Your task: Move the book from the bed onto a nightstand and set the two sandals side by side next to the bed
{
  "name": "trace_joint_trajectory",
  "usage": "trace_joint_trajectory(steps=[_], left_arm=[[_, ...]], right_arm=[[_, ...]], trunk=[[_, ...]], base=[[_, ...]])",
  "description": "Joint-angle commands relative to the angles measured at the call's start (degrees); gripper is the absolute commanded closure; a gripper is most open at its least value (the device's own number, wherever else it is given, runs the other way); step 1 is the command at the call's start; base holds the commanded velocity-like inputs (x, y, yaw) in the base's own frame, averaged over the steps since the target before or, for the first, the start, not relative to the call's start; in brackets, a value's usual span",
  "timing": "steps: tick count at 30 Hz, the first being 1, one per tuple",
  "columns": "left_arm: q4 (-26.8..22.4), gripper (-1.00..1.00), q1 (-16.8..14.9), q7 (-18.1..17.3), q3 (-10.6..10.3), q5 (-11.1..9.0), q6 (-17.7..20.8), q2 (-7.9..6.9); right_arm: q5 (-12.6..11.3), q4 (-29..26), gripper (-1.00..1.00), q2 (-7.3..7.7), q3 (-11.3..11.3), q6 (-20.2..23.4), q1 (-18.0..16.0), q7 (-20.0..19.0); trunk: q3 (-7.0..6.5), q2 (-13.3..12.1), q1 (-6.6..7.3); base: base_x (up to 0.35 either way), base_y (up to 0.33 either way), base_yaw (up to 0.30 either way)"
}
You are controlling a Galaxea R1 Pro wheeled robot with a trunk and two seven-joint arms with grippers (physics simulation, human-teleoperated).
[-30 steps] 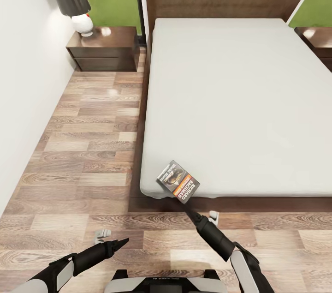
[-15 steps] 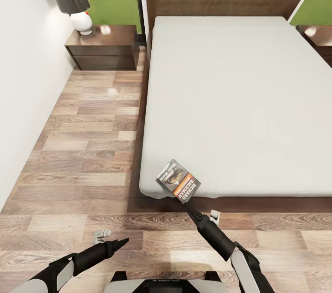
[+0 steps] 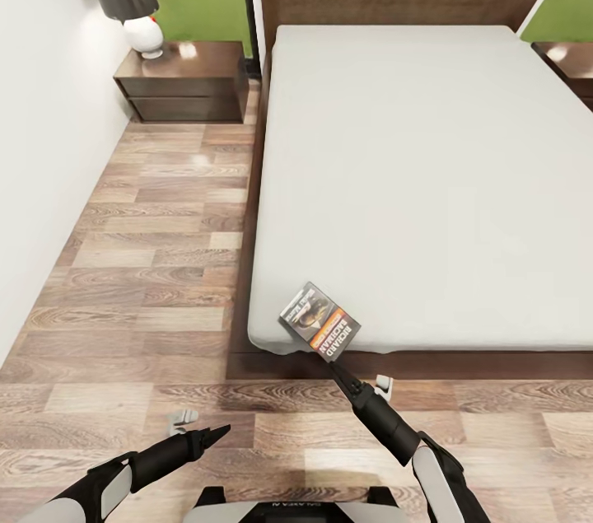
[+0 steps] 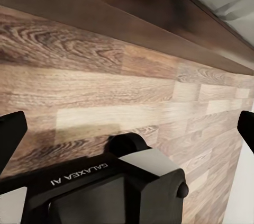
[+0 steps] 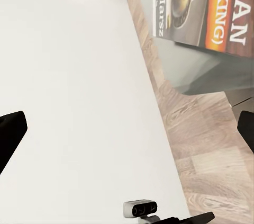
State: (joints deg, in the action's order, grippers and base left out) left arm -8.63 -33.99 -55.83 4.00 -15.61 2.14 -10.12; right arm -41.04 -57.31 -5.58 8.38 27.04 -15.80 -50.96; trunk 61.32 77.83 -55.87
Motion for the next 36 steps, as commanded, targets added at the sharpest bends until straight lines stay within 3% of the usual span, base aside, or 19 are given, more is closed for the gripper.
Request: trace_joint_trajectory(steps=[1, 4, 21, 33, 36], left_arm=[[0.0, -1.00, 0.0, -0.2, 0.4, 0.2, 0.2, 0.01], [0.0, -1.00, 0.0, -0.2, 0.4, 0.2, 0.2, 0.01], [0.0, -1.00, 0.0, -0.2, 0.4, 0.2, 0.2, 0.01], [0.0, -1.00, 0.0, -0.2, 0.4, 0.2, 0.2, 0.01], [0.0, -1.00, 0.0, -0.2, 0.4, 0.2, 0.2, 0.01]], right_arm=[[-0.3, 0.0, -1.00, -0.05, 0.1, 0.5, 0.0, -0.1], [-0.3, 0.0, -1.00, -0.05, 0.1, 0.5, 0.0, -0.1], [-0.3, 0.0, -1.00, -0.05, 0.1, 0.5, 0.0, -0.1], [-0.3, 0.0, -1.00, -0.05, 0.1, 0.5, 0.0, -0.1], [-0.3, 0.0, -1.00, -0.05, 0.1, 0.5, 0.0, -0.1]], trunk=[[0.21, 0.4, -0.23], [0.75, 1.6, -0.88], [0.75, 1.6, -0.88], [2.90, 6.4, -3.52], [2.90, 6.4, -3.52]], base=[[0.000, 0.000, 0.000], [0.000, 0.000, 0.000], [0.000, 0.000, 0.000], [0.000, 0.000, 0.000], [0.000, 0.000, 0.000]])
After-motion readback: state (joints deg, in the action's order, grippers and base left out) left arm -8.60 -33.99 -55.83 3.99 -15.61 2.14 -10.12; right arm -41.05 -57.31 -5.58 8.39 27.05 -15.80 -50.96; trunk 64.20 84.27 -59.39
